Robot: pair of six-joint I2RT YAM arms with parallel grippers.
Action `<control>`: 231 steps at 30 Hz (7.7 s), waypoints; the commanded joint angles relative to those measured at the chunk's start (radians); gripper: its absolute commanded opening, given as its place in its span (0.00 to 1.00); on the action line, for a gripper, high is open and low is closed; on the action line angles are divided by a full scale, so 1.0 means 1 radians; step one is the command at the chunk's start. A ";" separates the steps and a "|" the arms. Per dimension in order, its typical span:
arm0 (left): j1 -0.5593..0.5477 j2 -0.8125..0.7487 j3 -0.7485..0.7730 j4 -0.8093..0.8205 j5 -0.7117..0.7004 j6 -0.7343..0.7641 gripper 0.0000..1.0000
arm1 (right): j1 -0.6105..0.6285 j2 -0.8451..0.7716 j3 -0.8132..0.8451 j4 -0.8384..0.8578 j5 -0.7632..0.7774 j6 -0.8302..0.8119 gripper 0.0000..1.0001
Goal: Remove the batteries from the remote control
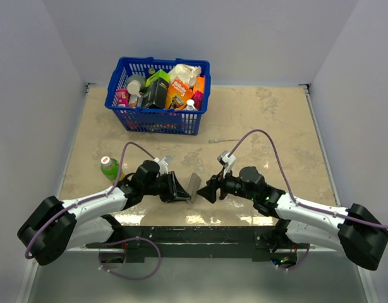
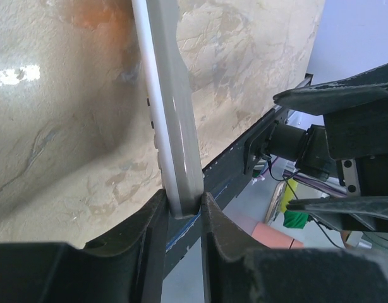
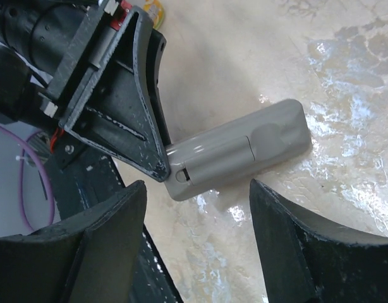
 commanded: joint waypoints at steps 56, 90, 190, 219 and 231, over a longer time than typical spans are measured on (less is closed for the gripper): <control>-0.002 0.020 0.018 0.039 0.124 0.038 0.00 | 0.159 0.202 -0.090 0.391 0.108 -0.148 0.54; -0.002 0.010 0.018 0.039 0.119 0.030 0.00 | 0.191 0.256 -0.066 0.380 0.172 -0.166 0.48; -0.002 -0.014 0.056 -0.005 0.156 0.055 0.00 | 0.387 0.260 -0.012 0.205 0.487 -0.272 0.38; -0.002 -0.013 0.048 -0.004 0.156 0.050 0.00 | 0.516 0.268 0.073 0.056 0.898 -0.237 0.39; -0.002 -0.016 0.056 -0.036 0.167 0.078 0.00 | 0.426 0.124 0.194 -0.251 0.771 0.077 0.56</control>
